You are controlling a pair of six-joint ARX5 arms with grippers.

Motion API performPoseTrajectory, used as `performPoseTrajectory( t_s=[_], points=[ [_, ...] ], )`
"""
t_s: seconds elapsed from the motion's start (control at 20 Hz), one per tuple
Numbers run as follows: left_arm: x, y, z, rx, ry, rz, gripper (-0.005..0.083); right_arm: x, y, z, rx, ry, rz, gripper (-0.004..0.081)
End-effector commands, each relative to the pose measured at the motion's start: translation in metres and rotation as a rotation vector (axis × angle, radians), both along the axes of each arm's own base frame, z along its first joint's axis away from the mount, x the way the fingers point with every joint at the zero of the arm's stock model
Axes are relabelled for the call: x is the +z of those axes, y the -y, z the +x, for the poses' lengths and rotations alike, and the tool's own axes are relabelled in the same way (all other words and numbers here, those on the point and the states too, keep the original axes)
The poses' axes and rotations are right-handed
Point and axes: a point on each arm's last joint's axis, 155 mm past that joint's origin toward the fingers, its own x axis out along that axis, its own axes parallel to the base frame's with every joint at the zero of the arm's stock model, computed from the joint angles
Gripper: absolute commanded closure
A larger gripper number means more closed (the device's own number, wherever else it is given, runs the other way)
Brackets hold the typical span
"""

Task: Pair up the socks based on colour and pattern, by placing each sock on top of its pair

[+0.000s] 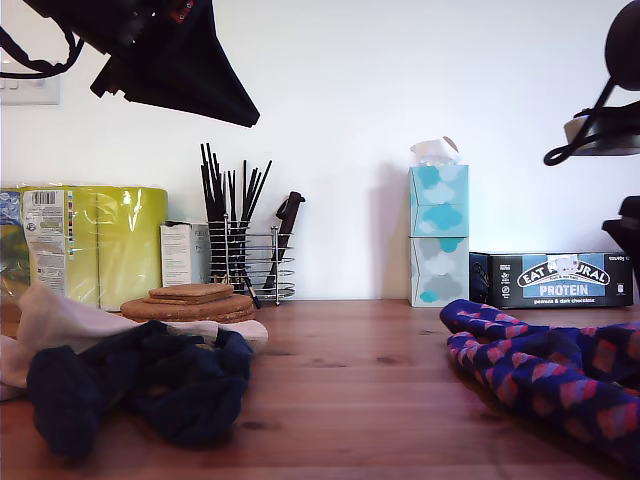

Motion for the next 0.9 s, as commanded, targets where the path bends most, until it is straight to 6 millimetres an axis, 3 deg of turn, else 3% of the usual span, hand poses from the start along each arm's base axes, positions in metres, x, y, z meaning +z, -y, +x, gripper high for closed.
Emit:
performPoseTrajectory(
  t_s=[0.0,0.15,0.25,0.35,0.75,0.85],
  points=[
    [-0.002,-0.001,-0.003,-0.006,-0.006,-0.004,0.0795,0.012,-0.004,0.006,0.012,0.022,0.002,0.0156],
    [-0.001,0.001,-0.005,-0.015,-0.008,-0.008,0.0795,0.035,-0.004,0.022,0.036,0.086,-0.051,0.0156],
    [-0.001,0.001,-0.005,-0.015,-0.008,-0.008,0.0795,0.037,-0.001,0.025,0.059,0.092,-0.079,0.0155],
    [-0.001,0.001,-0.005,-0.015,-0.008,-0.008,0.0795,0.026,0.005,0.016,0.058,0.024,-0.099,0.0155],
    [-0.001,0.001,-0.005,-0.015,-0.008,-0.009,0.0795,-0.017,0.020,0.028,0.050,-0.078,-0.150,0.0155],
    [-0.001,0.001,-0.005,-0.015,-0.009,-0.008,0.0795,-0.023,0.018,0.027,0.057,-0.096,-0.142,0.0196]
  ],
)
